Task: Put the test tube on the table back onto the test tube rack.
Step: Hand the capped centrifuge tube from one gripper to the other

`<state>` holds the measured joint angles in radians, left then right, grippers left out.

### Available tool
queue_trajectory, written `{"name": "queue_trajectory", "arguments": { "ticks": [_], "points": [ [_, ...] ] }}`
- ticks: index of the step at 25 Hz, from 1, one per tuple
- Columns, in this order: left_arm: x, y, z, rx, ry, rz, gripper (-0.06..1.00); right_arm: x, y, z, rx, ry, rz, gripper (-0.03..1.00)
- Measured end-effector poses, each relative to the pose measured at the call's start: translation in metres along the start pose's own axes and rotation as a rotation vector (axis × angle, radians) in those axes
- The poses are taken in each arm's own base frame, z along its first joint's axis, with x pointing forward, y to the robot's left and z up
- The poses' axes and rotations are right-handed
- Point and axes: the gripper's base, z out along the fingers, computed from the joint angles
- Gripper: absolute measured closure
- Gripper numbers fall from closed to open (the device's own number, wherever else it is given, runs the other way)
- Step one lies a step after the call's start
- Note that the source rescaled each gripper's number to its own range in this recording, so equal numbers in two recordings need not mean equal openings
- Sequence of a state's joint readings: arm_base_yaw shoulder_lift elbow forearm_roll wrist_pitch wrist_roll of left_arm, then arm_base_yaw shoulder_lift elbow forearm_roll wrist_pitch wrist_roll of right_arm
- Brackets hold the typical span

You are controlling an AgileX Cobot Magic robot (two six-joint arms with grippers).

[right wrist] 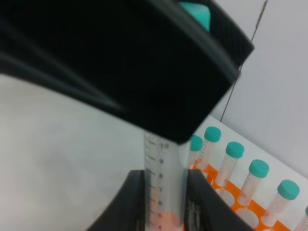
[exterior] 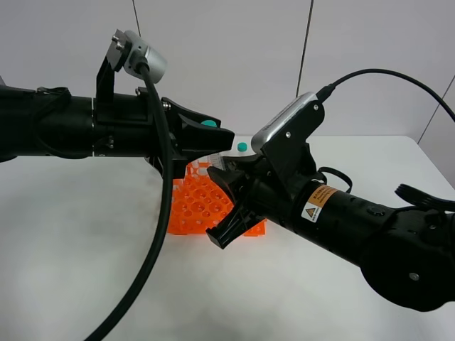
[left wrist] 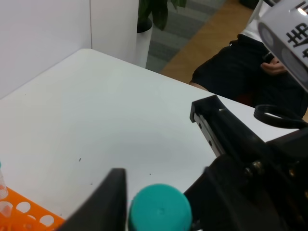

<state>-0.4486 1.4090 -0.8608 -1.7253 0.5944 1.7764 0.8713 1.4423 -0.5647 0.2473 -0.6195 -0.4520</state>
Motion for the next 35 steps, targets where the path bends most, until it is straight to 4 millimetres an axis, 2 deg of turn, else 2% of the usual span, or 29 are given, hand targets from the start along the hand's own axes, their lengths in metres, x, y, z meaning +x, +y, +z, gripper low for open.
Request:
{"name": "queue_trajectory", "arguments": {
  "ticks": [3, 4, 12, 21, 35],
  "points": [
    [0.000, 0.000, 0.000, -0.004, 0.000, 0.003, 0.92, 0.000, 0.000, 0.000, 0.000, 0.000, 0.000, 0.94],
    [0.000, 0.001, 0.000, -0.006, 0.001, 0.007, 0.94, 0.000, 0.000, 0.000, 0.000, 0.000, 0.000, 0.94],
    [0.000, 0.001, 0.000, -0.007, 0.000, 0.018, 0.94, 0.000, 0.000, 0.000, -0.002, 0.001, 0.006, 0.94],
    [-0.015, 0.001, 0.000, -0.005, -0.030, 0.061, 0.94, -0.005, 0.002, 0.000, -0.027, -0.050, 0.105, 0.94],
    [-0.015, 0.001, 0.001, -0.012, -0.025, 0.068, 0.94, -0.006, 0.002, -0.001, -0.057, -0.058, 0.148, 0.94]
  ]
}}
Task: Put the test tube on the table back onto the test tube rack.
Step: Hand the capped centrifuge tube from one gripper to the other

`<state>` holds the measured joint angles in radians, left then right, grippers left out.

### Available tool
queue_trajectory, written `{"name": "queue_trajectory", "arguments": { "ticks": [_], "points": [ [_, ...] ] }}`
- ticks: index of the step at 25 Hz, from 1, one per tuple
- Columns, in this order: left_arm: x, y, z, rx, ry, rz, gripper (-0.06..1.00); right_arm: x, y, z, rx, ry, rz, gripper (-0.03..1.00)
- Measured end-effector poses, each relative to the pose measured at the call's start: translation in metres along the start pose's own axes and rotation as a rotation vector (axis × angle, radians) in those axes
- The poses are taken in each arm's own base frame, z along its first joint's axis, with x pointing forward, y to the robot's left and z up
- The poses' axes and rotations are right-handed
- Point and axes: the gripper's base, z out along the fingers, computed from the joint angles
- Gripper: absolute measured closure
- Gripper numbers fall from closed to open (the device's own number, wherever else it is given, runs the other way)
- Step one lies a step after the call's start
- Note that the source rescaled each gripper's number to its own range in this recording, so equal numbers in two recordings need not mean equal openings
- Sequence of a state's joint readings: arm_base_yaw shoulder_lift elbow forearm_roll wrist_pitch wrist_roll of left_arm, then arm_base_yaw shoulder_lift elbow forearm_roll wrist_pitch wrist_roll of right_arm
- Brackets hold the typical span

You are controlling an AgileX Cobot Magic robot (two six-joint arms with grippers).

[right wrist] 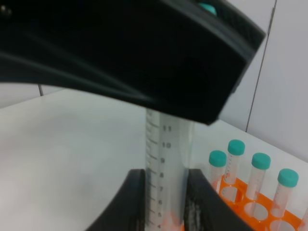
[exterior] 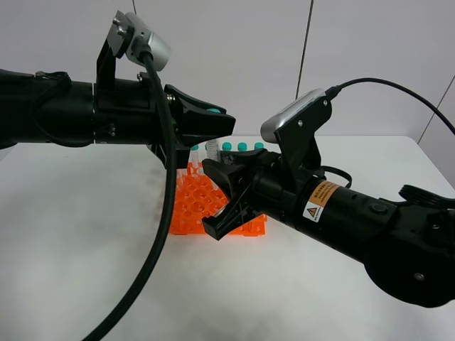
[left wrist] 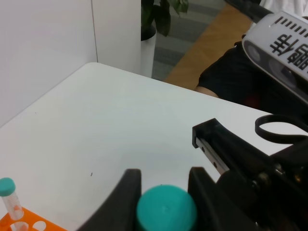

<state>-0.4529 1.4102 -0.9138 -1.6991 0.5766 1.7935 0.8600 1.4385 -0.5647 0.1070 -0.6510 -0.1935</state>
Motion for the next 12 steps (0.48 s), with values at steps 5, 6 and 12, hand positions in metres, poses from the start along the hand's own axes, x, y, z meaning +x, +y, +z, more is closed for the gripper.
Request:
{"name": "queue_trajectory", "arguments": {
  "ticks": [5, 6, 12],
  "points": [
    [0.0000, 0.0000, 0.0000, 0.000, 0.001, 0.001, 0.94, 0.0000, 0.0000, 0.0000, 0.000, 0.000, -0.005, 0.93],
    [0.0001, 0.0000, 0.0000, 0.000, 0.001, 0.001, 0.94, 0.0000, 0.0002, 0.0000, -0.002, 0.000, -0.012, 0.88],
    [-0.0042, 0.0034, -0.0001, -0.036, -0.014, -0.011, 0.94, 0.0037, 0.0078, 0.0000, -0.062, 0.036, -0.092, 0.21]
  ]
}}
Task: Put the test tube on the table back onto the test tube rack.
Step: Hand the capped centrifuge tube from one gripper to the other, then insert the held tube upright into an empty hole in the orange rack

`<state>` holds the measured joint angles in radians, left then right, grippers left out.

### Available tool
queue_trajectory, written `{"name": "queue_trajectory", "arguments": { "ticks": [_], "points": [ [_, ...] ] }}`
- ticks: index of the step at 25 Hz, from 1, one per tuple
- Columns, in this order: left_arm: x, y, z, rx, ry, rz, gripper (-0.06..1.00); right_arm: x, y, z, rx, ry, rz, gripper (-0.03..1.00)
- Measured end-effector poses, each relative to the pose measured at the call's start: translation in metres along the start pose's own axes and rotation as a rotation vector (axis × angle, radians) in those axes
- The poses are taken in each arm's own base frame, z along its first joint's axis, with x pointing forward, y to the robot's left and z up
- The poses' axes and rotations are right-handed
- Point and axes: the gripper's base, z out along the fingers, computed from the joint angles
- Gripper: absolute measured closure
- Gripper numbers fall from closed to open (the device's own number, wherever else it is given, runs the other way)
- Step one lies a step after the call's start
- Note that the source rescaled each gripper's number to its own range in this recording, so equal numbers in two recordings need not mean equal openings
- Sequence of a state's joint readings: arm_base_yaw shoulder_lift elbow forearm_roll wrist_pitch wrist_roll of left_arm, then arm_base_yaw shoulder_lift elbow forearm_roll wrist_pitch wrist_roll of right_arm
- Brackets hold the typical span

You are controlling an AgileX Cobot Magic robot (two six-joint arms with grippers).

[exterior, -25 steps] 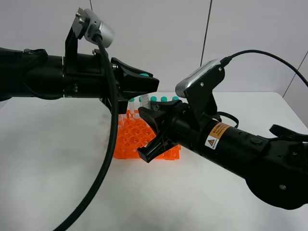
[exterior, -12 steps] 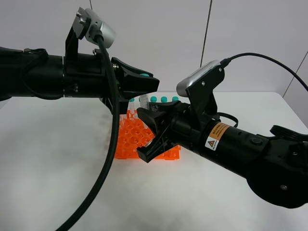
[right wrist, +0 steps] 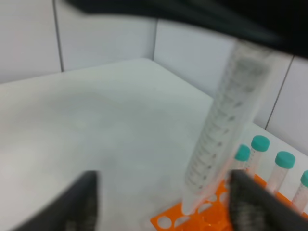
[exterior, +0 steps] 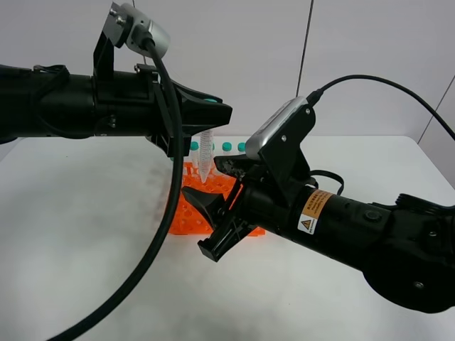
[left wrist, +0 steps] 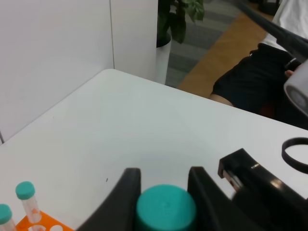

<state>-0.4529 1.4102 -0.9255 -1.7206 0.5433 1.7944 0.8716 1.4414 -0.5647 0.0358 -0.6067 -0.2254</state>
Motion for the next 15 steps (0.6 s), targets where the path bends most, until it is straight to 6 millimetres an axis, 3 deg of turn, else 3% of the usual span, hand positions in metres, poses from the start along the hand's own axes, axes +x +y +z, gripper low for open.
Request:
{"name": "queue_trajectory", "arguments": {
  "ticks": [5, 15],
  "points": [
    [0.000, 0.000, 0.000, 0.000, -0.001, -0.002, 0.94, 0.001, -0.001, 0.000, 0.007, 0.014, 0.004, 0.13],
    [0.000, 0.000, 0.000, 0.000, -0.001, -0.002, 0.94, 0.014, -0.009, -0.002, 0.100, 0.163, -0.061, 0.13]
  ]
}}
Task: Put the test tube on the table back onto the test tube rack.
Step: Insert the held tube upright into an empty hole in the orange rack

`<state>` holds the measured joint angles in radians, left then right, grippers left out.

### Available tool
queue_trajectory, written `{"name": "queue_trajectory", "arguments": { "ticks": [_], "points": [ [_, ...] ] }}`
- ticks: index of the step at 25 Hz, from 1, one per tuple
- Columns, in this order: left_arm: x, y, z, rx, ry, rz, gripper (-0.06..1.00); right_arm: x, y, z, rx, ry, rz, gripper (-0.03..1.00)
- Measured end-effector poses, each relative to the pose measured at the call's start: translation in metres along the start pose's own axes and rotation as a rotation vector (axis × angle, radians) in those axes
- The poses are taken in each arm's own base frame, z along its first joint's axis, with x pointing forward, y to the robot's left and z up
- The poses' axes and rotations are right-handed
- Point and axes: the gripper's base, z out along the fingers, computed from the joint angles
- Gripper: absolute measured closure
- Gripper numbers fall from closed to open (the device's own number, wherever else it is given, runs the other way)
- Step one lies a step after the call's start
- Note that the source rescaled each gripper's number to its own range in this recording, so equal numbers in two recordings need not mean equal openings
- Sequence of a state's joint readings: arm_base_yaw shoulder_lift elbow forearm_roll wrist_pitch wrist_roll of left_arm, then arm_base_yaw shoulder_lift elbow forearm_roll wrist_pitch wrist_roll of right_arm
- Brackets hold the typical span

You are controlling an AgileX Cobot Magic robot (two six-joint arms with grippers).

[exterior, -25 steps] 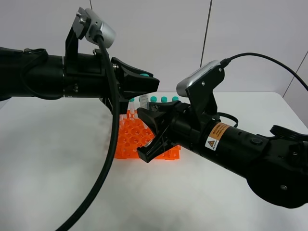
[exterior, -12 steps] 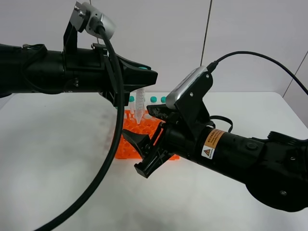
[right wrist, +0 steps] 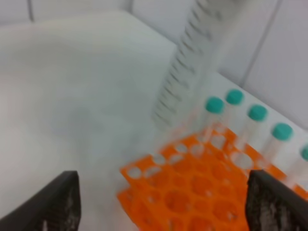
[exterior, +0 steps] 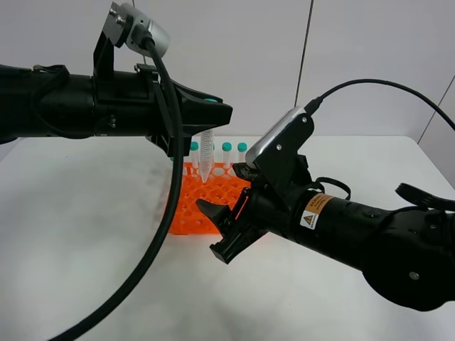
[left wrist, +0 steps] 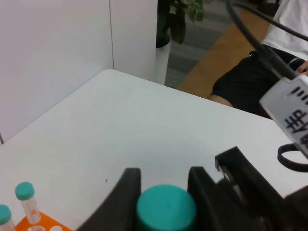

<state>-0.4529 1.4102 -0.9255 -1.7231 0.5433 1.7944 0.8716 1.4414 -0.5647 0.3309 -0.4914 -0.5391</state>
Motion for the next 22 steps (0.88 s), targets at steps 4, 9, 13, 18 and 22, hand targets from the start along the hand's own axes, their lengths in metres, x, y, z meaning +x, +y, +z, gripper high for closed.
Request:
{"name": "queue_trajectory", "arguments": {
  "ticks": [4, 9, 13, 18, 22],
  "points": [
    [0.000, 0.001, 0.000, -0.016, 0.004, 0.000, 0.94, 0.005, -0.007, 0.000, 0.073, 0.056, -0.053, 0.13],
    [0.001, 0.002, 0.000, -0.026, 0.006, 0.001, 0.94, 0.014, -0.015, -0.002, 0.162, 0.163, -0.070, 0.13],
    [0.001, 0.002, 0.000, -0.026, 0.006, 0.000, 0.94, 0.028, -0.031, -0.006, 0.261, 0.293, -0.013, 0.18],
    [0.001, 0.002, 0.000, -0.027, 0.006, 0.000, 0.94, 0.050, -0.058, -0.014, 0.382, 0.472, 0.124, 0.19],
    [0.001, 0.002, 0.000, -0.027, 0.006, 0.000, 0.94, 0.063, -0.071, -0.019, 0.393, 0.583, 0.151, 0.19]
  ]
}}
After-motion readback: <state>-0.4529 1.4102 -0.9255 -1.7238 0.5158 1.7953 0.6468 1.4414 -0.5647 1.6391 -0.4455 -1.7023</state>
